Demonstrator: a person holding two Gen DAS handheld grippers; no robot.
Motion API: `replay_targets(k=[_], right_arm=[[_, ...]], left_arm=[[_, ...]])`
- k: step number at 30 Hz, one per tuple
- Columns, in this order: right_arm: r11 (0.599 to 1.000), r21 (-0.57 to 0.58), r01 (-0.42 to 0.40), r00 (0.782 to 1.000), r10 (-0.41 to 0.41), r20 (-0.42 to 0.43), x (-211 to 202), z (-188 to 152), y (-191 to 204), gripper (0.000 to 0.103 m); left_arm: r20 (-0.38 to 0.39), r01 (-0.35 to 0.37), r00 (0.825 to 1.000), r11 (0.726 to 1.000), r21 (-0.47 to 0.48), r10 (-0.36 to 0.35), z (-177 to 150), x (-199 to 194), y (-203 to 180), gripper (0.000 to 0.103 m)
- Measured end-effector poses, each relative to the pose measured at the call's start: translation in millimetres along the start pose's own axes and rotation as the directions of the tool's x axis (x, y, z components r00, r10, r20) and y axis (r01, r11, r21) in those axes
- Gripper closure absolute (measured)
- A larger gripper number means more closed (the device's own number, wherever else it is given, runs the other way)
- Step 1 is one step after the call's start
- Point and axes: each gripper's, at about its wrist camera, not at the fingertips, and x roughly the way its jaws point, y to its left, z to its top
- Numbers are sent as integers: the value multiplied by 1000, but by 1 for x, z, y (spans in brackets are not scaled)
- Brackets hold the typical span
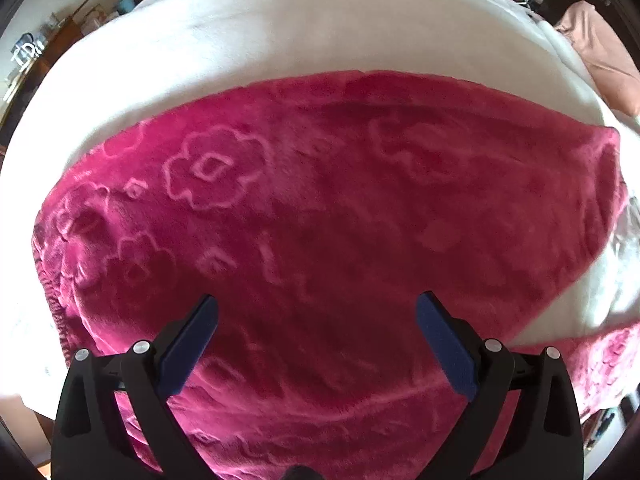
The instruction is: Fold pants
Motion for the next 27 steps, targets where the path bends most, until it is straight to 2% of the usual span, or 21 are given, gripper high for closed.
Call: replay_targets(k=[4,7,10,13,15,16,17,19,23,27], right_arm=[[999,-1,43,999,-43,31,21,40,-30,3],[999,6,45,998,-45,39,40,70,-51,3],[999,50,2,1000,-3,27,67,104,-79,3],[988,134,-77,997,75,17,97,137,-111,3],[967,210,-141,990,143,8,120,156,-133,3],[945,268,-185,982,190,10,132,165,-147,6],[928,307,-210,976,216,13,139,171,-156,17],[901,362,-240,968,251,17,152,183,-170,26],[871,396,-291,953,302,36,175,204,-186,30],[799,462,-386,913,402,69,198,218,-199,33]], left_arm=[[2,-33,999,999,-33,33,15,4,9,5],[-8,-64,998,995,-72,63,31,9,21,5],[-29,-93,995,990,-103,91,41,20,24,5],[-48,-141,990,985,-104,136,51,34,19,5],[-63,-169,985,979,-118,162,54,38,10,5],[-66,-175,984,977,-125,168,56,38,3,5],[-69,-183,982,974,-136,174,59,40,1,5],[-86,-194,980,967,-163,182,64,48,-4,5],[-114,-207,976,959,-194,187,74,61,-24,5],[-125,-229,970,955,-191,208,88,68,-43,5]])
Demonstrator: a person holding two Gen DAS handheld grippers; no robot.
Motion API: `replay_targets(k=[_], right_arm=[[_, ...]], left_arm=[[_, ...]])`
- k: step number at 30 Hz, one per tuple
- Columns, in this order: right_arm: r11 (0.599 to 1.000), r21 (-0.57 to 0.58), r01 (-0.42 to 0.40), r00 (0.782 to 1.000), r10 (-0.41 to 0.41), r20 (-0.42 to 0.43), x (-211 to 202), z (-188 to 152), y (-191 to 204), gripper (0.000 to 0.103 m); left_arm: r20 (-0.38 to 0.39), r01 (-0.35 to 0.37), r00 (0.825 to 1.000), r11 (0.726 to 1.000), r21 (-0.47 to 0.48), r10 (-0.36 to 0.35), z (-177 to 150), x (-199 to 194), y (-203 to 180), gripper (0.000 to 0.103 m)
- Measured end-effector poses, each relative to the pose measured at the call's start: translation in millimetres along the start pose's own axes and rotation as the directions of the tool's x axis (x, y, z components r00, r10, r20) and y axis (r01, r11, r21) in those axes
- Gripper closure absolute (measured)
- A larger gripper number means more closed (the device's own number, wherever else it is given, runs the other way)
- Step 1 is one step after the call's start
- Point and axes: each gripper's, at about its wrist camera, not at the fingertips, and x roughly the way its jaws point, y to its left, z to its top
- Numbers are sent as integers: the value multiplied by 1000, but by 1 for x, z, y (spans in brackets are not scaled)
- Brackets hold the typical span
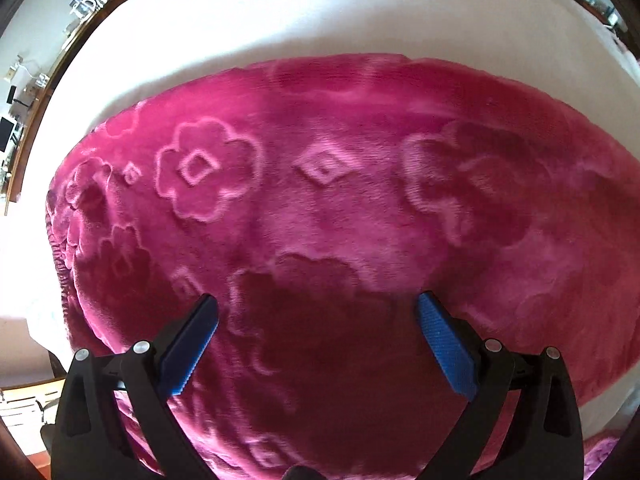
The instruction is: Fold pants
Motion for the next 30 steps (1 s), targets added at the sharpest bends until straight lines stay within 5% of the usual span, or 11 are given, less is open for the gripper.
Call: replay_targets(k=[3,5,7,12,16,20,25,30], right_arm=[[999,16,-48,999,48,-21,13,12,-1,49],[999,18,-48,998,49,-44,18,16,-1,76],[999,14,-29,999,30,-43,9,16,0,91],[992,-109,69,995,-60,83,-39,23,21,92],[948,-226,225,974,-228,17,-2,12,19,84],[946,-197,257,966,-250,60,-7,8,19,73],[865,-205,458,873,-393,290,-46,-4,49,68],[816,-415,402,904,-283,319,-28,-15,105,63]], left_arm=[[-5,-11,1000,1000,-11,11,10,5,-11,5],[-7,-17,1000,1000,-14,17,19,6,-24,5],[-2,-23,1000,1000,-9,23,27,7,-28,5],[33,-25,999,1000,2,25,56,5,-37,5],[35,-25,999,1000,-2,25,80,9,-36,5],[39,-4,999,1000,-2,4,99,16,-36,5],[49,24,999,1000,-5,-24,101,12,-15,5],[57,41,998,999,-14,-40,102,10,-1,5]])
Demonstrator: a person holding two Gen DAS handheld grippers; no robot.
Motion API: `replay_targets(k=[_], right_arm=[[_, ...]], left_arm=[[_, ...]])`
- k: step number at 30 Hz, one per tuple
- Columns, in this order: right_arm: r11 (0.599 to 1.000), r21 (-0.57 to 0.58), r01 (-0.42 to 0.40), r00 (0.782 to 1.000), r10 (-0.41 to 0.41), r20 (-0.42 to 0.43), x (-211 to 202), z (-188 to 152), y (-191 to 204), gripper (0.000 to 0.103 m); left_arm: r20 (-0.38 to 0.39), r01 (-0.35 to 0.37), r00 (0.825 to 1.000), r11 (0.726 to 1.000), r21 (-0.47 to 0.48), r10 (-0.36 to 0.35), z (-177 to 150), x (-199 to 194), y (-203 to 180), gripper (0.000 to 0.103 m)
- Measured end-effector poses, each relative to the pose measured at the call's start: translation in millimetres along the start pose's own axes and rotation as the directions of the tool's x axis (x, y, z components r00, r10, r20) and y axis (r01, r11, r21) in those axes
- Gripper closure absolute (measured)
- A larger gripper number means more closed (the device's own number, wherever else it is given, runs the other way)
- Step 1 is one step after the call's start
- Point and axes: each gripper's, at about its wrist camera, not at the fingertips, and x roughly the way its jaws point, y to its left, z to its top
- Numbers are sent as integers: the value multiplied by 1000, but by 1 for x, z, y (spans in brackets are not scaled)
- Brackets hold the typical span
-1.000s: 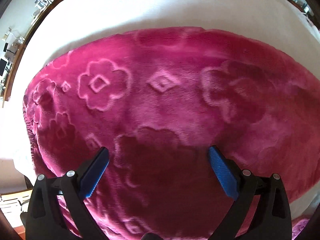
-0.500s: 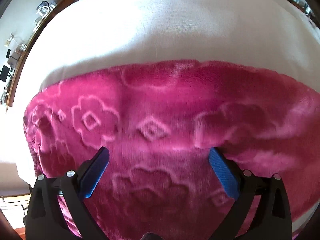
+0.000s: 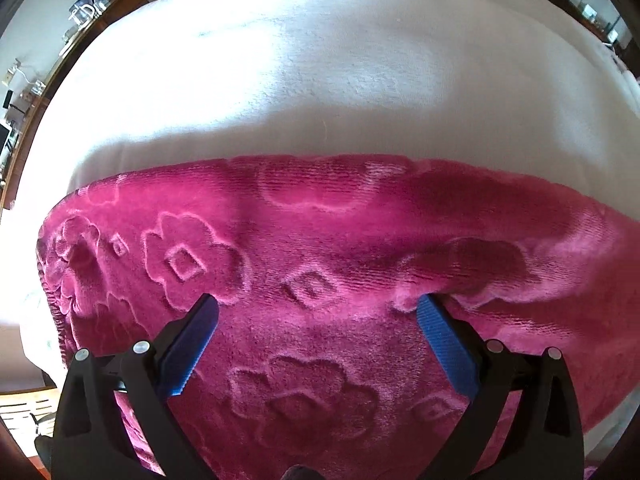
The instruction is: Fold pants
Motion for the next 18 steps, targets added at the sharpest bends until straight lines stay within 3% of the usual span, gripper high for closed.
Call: replay_targets(k=[5,13,18], right_arm=[[992,-90,-89,993,82,-81,26,4,34,62],[989,-132,-60,988,39,-151,81,26,58,61],[989,-149,1,989,-22,-144,79,28,72,60]], left_arm=[[17,15,1000,1000,-28,-15,9,-3,26,5],[37,11,999,1000,-22,-11,38,13,59,5],[27,24,999,999,23,-24,68,33,61,5]])
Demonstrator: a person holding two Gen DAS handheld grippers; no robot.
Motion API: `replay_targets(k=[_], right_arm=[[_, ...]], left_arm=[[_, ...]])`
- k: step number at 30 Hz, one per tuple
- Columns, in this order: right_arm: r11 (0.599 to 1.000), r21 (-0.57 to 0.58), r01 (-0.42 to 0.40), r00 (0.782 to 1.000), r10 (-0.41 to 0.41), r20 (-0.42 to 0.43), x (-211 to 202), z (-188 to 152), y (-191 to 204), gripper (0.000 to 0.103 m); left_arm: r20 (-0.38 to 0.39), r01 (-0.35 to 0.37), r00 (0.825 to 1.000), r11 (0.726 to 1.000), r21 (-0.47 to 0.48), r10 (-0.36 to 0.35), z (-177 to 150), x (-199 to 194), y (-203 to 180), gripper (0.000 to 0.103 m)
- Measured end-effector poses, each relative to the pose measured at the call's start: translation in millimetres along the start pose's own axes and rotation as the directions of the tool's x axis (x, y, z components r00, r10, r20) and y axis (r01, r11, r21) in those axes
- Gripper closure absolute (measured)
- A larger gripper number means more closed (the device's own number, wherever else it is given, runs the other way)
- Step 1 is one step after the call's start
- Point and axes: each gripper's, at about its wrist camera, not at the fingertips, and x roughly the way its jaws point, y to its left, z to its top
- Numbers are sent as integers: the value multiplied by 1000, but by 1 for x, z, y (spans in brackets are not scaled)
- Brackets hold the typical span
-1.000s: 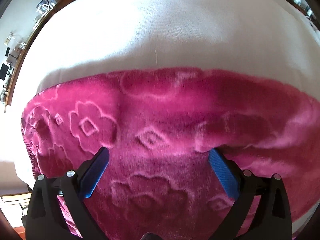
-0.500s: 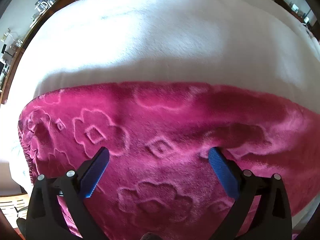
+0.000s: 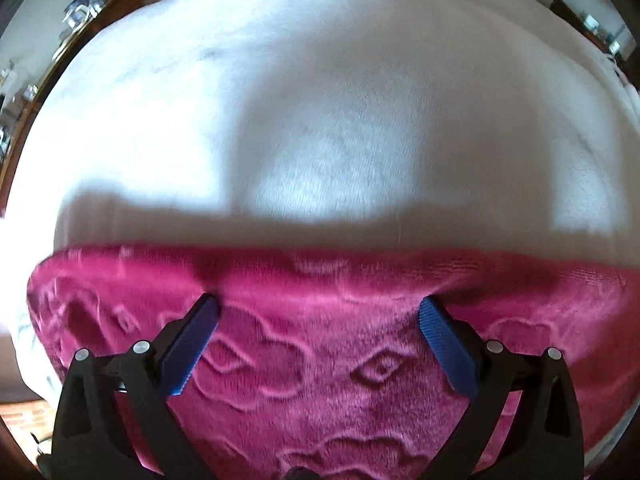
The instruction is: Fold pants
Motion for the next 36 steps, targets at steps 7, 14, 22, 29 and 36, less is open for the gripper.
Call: replay_targets(k=[7,14,22,29,36], right_arm=[[999,-14,-32,997,33,64,-54,-19,33,59],[995,-40,-95,993,98,63,-92,-59,75,52],[989,-77,-123,990,127,55,-126,-87,134,52],[987,-113,-116,992,121,46,-144,-107,168,52],[988,-110,-106,994,107,8,-144,-125,179,52]], left_arm=[[38,54,998,999,-1,-54,11,-15,25,5],[29,73,997,995,-73,-71,-8,-23,94,5],[25,-14,999,977,-212,19,-20,-19,214,5],[-44,-100,995,950,-296,91,-2,41,318,5],[20,-25,999,963,-268,32,18,34,351,5]])
